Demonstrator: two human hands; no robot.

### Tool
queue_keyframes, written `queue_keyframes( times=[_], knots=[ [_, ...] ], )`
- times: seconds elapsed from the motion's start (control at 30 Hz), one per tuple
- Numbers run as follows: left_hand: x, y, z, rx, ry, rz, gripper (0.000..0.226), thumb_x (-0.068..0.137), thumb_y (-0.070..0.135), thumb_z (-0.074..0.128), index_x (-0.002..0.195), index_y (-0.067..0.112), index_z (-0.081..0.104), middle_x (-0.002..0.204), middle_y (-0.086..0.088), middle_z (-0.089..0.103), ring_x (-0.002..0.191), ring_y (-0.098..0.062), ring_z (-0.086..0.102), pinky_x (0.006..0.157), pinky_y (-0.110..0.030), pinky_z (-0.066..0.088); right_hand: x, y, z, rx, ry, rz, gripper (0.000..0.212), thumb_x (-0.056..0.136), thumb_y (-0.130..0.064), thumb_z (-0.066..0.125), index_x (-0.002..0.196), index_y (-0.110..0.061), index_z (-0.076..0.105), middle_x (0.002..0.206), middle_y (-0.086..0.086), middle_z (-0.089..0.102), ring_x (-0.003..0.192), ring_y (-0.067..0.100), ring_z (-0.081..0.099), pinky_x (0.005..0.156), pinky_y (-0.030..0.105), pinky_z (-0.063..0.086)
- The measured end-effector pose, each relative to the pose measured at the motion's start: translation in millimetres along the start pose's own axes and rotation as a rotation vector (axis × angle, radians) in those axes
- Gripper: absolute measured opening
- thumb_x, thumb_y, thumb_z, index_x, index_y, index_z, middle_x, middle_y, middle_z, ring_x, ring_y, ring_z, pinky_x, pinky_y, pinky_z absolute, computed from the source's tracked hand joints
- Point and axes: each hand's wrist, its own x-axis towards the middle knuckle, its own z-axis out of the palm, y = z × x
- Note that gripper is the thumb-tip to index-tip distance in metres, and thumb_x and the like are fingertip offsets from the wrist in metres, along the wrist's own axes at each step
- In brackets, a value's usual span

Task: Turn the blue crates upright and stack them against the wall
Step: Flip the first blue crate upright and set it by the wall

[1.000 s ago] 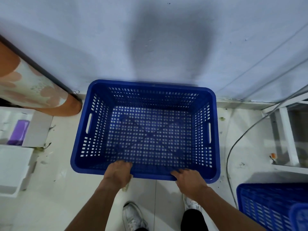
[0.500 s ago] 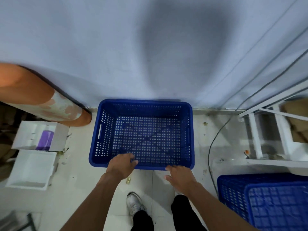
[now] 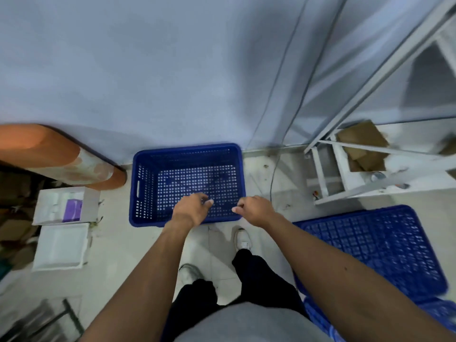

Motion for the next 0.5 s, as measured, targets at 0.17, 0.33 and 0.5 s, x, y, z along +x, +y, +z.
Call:
queue_keyframes(
  times=[0.17, 0.33, 0.5],
  knots=[
    [-21, 16, 1, 0.094, -0.057, 0.102, 0.044, 0.101, 0.05, 0.047, 0.127, 0.017, 0.062, 0.124, -0.01, 0.069, 0.11, -0.03, 0.063, 0.095, -0.04, 0.049, -46, 35, -6, 0.029, 0.011, 0.161, 0.047, 0.095, -0.052, 0.05, 0.122, -0.015, 0.062, 0.122, 0.008, 0.064, 0.106, 0.028, 0.06, 0.089, 0.039, 0.049],
    [-53, 39, 4, 0.207, -0.043, 0.288, 0.047, 0.103, 0.045, 0.044, 0.134, 0.014, 0.06, 0.132, -0.012, 0.065, 0.121, -0.033, 0.059, 0.1, -0.039, 0.044, -104, 49, 11, 0.088, 0.116, 0.339, 0.049, 0.096, -0.046, 0.053, 0.132, -0.013, 0.053, 0.13, 0.011, 0.058, 0.114, 0.029, 0.056, 0.089, 0.037, 0.045],
    [-91, 50, 29, 0.207, -0.081, 0.501, 0.032, 0.101, 0.026, 0.044, 0.115, 0.01, 0.068, 0.118, -0.01, 0.07, 0.1, -0.025, 0.063, 0.087, -0.035, 0.048, -177, 50, 55, 0.121, 0.17, 0.494, 0.038, 0.096, -0.026, 0.05, 0.129, -0.009, 0.056, 0.131, 0.012, 0.058, 0.117, 0.03, 0.056, 0.089, 0.035, 0.046]
  ],
)
